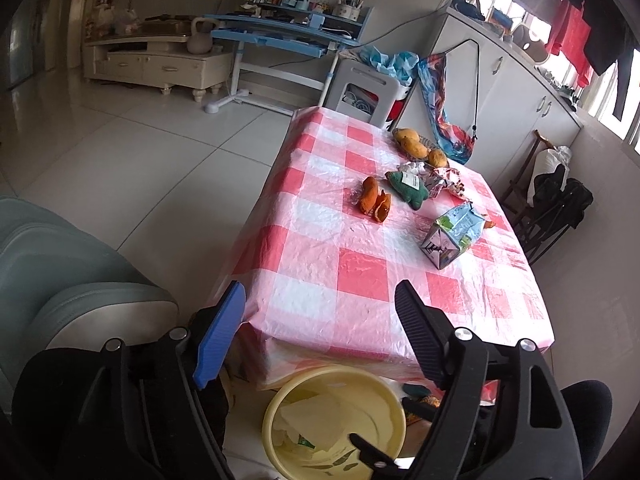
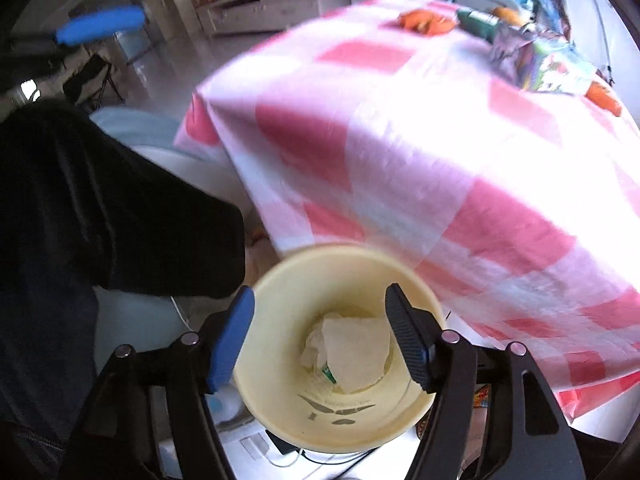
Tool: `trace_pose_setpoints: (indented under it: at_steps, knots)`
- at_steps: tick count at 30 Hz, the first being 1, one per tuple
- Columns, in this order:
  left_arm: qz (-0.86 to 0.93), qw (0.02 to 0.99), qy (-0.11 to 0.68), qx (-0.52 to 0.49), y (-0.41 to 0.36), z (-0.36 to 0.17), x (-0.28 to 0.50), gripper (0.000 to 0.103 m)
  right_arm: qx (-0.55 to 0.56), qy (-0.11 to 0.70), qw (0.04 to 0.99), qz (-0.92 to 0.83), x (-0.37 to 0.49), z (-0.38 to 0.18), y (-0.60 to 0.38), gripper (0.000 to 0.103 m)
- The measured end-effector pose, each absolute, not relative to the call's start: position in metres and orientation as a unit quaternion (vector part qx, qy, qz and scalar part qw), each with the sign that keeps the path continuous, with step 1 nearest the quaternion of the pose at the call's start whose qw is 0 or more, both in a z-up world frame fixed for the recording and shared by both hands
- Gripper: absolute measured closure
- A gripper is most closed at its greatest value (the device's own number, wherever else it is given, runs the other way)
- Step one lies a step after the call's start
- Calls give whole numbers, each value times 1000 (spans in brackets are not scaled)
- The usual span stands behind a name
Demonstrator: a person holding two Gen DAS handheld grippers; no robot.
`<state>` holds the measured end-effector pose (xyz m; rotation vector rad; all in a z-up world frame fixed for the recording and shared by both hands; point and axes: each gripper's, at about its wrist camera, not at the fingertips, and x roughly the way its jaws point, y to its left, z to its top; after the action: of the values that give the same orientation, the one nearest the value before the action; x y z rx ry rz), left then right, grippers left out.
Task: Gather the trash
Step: 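Move both open tools from the bucket back over the table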
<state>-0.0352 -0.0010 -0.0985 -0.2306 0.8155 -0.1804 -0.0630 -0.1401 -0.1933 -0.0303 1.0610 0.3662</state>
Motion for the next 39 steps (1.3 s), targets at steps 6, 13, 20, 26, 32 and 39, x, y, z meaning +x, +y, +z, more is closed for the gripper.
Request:
trace_pose_setpoints:
  at_steps: [6,13,20,26,32,39]
  knots:
    - [-80,911,397,-82,-13,-101,-37,26,-13,485,860,161,-70,-183,-148,33]
    - [-77,911,399,-64,-21,-103,-39,24,-6,457,877,145,-78,-164,-156,33]
    - [-73,908,406,-74,-14,-105,-36,22,-1,417,900,126,-73,-136,-167,32]
    - [-72,900,423,-83,-14,-110,-27,22,-4,396,911,111,-63,-116,-186,31]
    - [-77,898,429,-65,-32,-106,-9,22,-21,396,912,105,-44,-109,-209,31]
    - [-74,904,420,-19,-68,-91,56,22,5,397,912,101,-16,-110,-230,31]
